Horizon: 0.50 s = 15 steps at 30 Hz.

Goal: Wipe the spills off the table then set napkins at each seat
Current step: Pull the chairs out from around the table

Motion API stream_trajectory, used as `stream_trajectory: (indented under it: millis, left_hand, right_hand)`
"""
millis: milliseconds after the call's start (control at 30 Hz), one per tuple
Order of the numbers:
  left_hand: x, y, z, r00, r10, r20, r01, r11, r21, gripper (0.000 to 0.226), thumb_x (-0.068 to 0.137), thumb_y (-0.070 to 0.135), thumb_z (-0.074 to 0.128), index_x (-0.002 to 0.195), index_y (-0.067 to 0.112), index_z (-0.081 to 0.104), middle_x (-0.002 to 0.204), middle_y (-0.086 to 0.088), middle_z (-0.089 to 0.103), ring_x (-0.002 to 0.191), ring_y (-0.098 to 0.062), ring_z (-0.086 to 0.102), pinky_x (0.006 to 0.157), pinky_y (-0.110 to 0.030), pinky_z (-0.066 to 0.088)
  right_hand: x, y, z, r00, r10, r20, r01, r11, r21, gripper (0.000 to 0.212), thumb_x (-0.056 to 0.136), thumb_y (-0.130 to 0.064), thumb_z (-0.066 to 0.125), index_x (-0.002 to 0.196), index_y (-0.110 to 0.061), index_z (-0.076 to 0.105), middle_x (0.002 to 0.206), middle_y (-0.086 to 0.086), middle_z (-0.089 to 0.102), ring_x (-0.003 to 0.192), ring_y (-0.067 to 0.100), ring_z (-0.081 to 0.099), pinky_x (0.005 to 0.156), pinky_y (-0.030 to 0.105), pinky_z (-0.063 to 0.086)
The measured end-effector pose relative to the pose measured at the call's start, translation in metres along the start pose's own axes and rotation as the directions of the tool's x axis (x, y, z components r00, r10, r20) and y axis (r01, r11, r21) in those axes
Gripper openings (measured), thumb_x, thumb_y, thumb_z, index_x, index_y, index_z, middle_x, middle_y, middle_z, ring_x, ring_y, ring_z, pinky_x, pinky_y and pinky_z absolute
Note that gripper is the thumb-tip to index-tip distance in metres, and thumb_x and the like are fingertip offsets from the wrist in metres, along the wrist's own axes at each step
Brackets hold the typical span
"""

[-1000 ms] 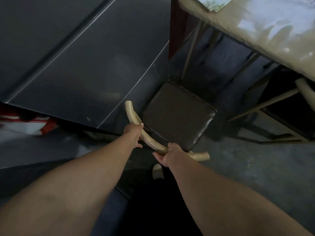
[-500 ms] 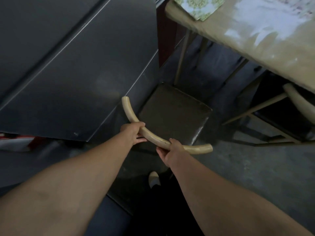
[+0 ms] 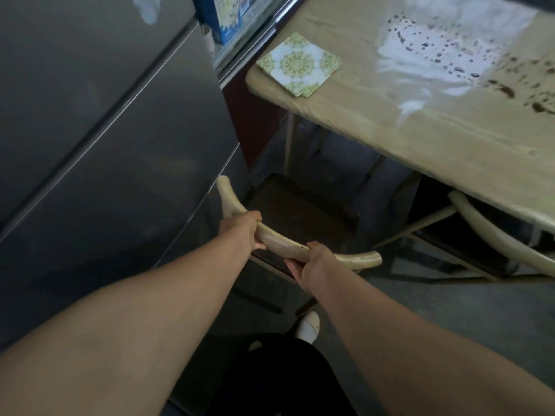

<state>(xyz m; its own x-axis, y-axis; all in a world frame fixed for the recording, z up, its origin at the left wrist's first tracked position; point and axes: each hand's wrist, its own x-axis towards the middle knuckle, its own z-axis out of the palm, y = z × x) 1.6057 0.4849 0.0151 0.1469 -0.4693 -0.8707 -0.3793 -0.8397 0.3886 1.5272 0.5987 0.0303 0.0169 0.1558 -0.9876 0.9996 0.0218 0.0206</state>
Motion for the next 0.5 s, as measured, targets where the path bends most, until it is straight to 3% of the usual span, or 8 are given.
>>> stream_trajectory:
  millis: [300, 367, 433, 500]
  left_hand:
    - [0.01, 0.068, 0.08, 0.994, 0.005, 0.108, -0.007, 1.0, 0.018, 0.069, 0.077, 0.01, 0.075, 0.138, 0.015, 0.043, 0.132, -0.021, 0.049, 0.118, -0.043, 0.054, 0.074, -0.055, 0.058]
    - [0.018, 0.082, 0.099, 0.991, -0.004, 0.135, 0.0, 1.0, 0.031, 0.07, 0.077, 0.009, 0.075, 0.139, 0.015, 0.043, 0.132, -0.02, 0.05, 0.118, -0.042, 0.054, 0.071, -0.056, 0.057]
    - [0.029, 0.094, 0.114, 0.987, -0.001, 0.163, -0.006, 0.999, 0.043, 0.07, 0.076, 0.009, 0.076, 0.138, 0.015, 0.044, 0.129, -0.019, 0.053, 0.115, -0.041, 0.056, 0.06, -0.053, 0.057]
    - [0.041, 0.103, 0.131, 0.982, 0.002, 0.19, -0.009, 0.999, 0.034, 0.068, 0.076, 0.009, 0.076, 0.137, 0.014, 0.045, 0.126, -0.019, 0.055, 0.112, -0.04, 0.059, 0.058, -0.051, 0.057]
  right_hand:
    - [0.005, -0.084, 0.031, 0.99, -0.115, 0.081, 0.108, 0.991, 0.077, 0.059, 0.086, -0.019, 0.069, 0.136, -0.004, 0.041, 0.131, 0.02, 0.052, 0.115, 0.038, 0.057, 0.085, 0.047, 0.057]
    - [0.013, -0.103, 0.038, 0.988, -0.138, 0.067, 0.129, 0.984, 0.12, 0.059, 0.087, -0.019, 0.069, 0.137, -0.005, 0.04, 0.132, 0.02, 0.051, 0.115, 0.038, 0.057, 0.082, 0.047, 0.057]
    - [0.023, -0.12, 0.046, 0.985, -0.161, 0.067, 0.152, 0.98, 0.128, 0.06, 0.087, -0.019, 0.069, 0.138, -0.005, 0.04, 0.131, 0.022, 0.052, 0.113, 0.039, 0.059, 0.079, 0.046, 0.057]
    - [0.037, -0.136, 0.052, 0.979, -0.189, 0.076, 0.175, 0.972, 0.159, 0.061, 0.085, -0.018, 0.071, 0.137, -0.007, 0.04, 0.128, 0.023, 0.054, 0.109, 0.04, 0.061, 0.067, 0.045, 0.058]
